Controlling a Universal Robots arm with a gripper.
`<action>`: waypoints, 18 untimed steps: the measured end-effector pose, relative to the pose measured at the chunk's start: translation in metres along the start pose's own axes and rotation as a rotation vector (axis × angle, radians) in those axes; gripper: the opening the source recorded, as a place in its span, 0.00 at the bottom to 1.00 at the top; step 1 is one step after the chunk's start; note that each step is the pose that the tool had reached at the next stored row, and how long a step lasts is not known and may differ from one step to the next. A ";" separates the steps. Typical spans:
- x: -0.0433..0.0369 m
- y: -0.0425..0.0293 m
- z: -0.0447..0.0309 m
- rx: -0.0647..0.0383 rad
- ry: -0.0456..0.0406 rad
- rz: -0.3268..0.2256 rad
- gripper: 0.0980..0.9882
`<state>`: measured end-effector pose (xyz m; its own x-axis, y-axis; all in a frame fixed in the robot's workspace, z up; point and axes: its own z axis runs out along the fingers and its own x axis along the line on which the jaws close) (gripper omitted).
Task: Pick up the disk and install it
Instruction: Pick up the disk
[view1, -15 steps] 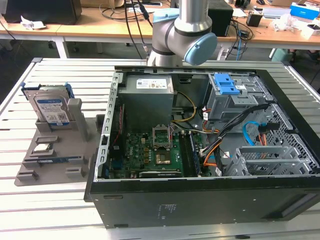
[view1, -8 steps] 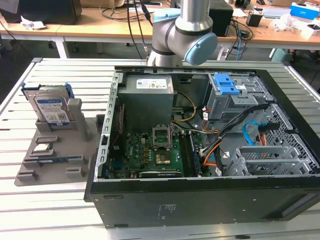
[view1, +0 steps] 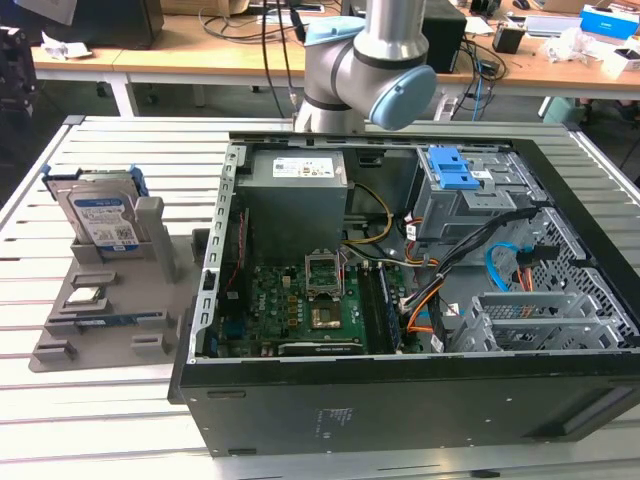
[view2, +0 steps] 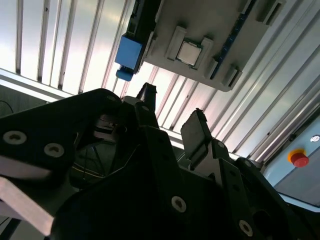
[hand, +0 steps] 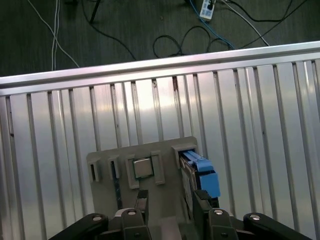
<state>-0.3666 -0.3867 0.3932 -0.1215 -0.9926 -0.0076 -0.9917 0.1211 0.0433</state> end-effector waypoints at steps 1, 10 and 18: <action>-0.0013 -0.0034 0.0000 0.000 0.0007 0.000 0.43; -0.0097 -0.0219 -0.0008 0.000 0.0026 0.000 0.43; -0.0153 -0.0345 -0.0003 0.000 0.0040 0.000 0.43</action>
<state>-0.3305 -0.3757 0.3921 -0.1215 -0.9926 -0.0036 -0.9917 0.1213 0.0437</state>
